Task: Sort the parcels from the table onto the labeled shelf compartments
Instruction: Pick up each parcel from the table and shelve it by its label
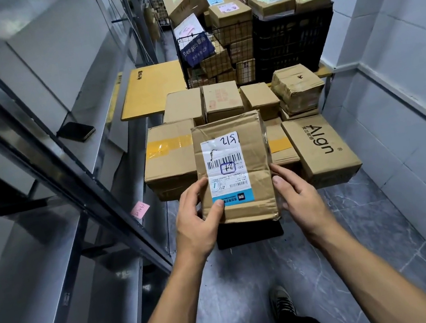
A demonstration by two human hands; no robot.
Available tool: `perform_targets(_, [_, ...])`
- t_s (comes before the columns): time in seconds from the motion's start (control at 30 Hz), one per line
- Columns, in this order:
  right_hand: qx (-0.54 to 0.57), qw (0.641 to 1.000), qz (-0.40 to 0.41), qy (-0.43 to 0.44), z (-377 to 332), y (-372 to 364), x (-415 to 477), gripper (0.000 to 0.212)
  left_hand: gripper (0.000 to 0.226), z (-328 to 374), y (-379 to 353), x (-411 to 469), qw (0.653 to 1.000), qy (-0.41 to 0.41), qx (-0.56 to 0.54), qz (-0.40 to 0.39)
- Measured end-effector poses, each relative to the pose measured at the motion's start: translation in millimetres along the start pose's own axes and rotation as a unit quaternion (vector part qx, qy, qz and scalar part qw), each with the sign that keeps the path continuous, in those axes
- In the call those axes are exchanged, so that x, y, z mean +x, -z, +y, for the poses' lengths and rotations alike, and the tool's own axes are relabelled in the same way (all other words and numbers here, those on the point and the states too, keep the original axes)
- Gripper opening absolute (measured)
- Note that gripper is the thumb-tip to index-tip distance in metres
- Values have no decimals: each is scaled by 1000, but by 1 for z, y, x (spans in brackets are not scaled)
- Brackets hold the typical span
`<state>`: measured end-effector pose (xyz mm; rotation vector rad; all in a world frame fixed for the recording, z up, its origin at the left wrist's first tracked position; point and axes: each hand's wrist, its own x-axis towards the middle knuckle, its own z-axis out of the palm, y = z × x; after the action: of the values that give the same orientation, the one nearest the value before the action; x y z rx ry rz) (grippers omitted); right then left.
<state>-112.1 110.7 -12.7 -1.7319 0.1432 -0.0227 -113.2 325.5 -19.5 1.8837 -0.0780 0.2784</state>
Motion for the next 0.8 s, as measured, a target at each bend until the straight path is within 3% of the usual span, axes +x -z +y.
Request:
perform_targets(0.37, [46, 995, -83, 24, -11, -14, -4, 69, 51, 13, 5, -19, 989, -63, 112, 78])
perform_targets(0.47, [55, 992, -102, 45, -15, -19, 2, 61, 50, 22, 5, -25, 980, -80, 134, 120])
perform_targets(0.63, [27, 989, -117, 91, -30, -18, 9, 66, 51, 41, -1, -39, 969, -63, 157, 179])
perform_targets(0.8, [60, 973, -197, 99, -39, -10, 8, 65, 52, 70, -8, -65, 956, -38, 190, 221])
